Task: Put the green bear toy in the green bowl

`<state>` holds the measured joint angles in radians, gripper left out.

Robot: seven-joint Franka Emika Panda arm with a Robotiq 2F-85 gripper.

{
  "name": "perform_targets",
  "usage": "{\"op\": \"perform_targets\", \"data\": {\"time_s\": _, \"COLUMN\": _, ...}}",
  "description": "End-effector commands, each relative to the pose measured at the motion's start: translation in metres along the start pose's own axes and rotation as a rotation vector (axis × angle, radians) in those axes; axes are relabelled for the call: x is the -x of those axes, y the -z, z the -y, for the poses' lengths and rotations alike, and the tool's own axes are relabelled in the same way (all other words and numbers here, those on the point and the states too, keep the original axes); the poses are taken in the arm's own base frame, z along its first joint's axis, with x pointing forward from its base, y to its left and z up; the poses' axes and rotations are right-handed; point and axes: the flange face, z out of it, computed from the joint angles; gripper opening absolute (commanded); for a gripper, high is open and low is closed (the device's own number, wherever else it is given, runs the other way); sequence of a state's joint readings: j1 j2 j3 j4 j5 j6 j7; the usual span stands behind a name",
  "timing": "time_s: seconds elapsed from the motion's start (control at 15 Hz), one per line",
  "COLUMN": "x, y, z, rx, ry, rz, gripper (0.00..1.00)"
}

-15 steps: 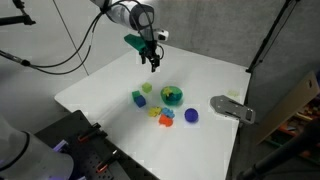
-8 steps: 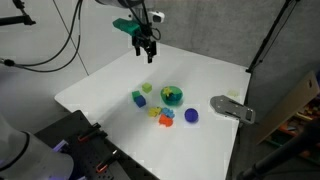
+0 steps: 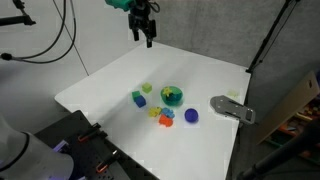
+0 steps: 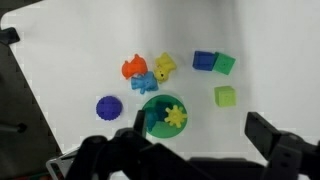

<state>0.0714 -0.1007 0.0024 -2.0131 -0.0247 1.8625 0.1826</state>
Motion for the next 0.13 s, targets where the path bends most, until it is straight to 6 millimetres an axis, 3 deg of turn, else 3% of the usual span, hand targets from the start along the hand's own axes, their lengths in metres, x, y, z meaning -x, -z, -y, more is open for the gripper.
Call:
{"op": "perform_targets", "data": {"time_s": 0.0, "x": 0.0000, "y": -0.0007, "z": 0.0003, "rx": 0.001, "ry": 0.001, "rz": 0.003, "gripper": 1.00}}
{"op": "perform_targets", "data": {"time_s": 0.07, "x": -0.0001, "y": -0.0025, "z": 0.0006, "rx": 0.001, "ry": 0.001, "rz": 0.006, "gripper": 1.00}}
